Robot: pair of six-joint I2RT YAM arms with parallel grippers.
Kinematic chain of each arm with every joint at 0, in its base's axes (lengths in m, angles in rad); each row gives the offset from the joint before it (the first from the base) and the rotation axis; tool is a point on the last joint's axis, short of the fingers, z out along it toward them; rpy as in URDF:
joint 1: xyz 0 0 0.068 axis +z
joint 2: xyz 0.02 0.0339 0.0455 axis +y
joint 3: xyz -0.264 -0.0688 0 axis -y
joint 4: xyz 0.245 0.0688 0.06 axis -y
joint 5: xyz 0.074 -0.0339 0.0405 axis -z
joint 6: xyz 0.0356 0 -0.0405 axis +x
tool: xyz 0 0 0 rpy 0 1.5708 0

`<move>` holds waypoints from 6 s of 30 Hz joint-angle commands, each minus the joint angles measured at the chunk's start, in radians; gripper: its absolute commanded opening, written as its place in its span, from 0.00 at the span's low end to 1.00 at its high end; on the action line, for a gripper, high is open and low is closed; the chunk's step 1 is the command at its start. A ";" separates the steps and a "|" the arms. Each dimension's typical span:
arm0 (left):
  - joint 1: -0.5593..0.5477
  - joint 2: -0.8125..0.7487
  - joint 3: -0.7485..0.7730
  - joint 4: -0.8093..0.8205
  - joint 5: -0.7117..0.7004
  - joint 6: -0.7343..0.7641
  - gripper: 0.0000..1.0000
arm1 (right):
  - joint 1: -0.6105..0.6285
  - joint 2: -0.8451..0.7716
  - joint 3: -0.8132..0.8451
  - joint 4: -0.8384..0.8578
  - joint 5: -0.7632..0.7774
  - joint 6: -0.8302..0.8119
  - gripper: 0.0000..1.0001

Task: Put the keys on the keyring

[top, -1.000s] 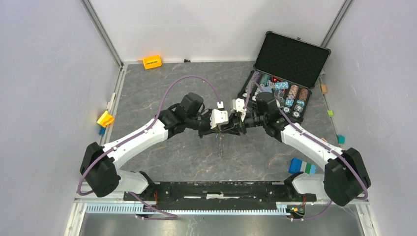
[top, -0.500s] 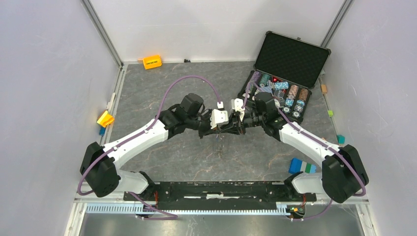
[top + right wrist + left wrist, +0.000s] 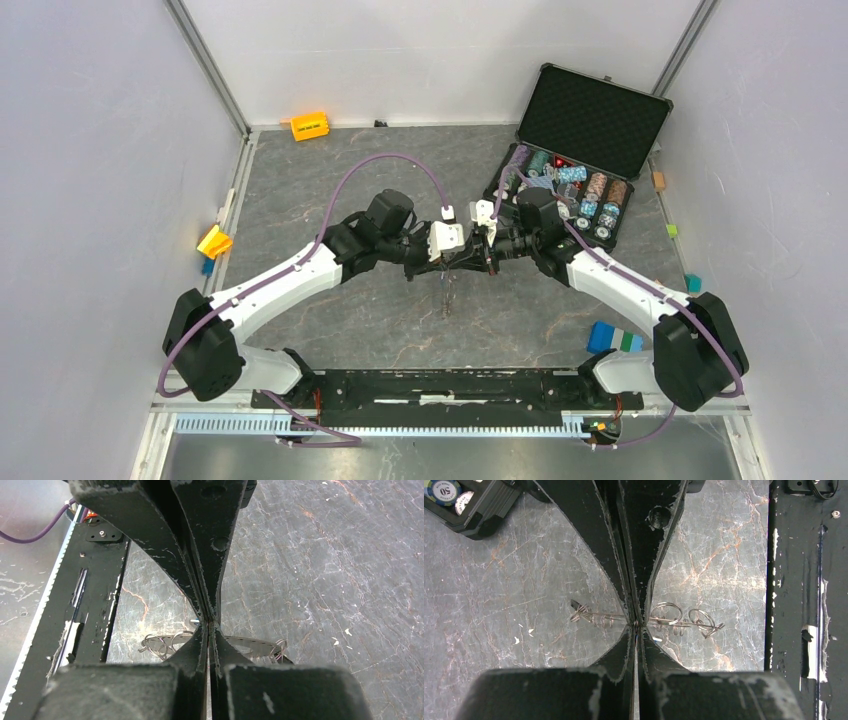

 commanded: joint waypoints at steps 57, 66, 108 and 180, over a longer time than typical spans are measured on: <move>0.118 0.062 -0.021 0.156 0.374 0.033 0.02 | -0.025 -0.142 -0.011 0.131 -0.033 0.081 0.00; 0.117 0.075 -0.016 0.177 0.375 -0.009 0.17 | -0.027 -0.148 -0.027 0.142 -0.021 0.080 0.00; 0.138 0.035 0.008 0.145 0.476 0.057 0.12 | -0.043 -0.130 -0.055 0.212 -0.068 0.138 0.00; -0.038 -0.039 0.148 -0.149 -0.105 -0.053 0.02 | -0.004 0.070 0.033 0.206 -0.131 0.207 0.15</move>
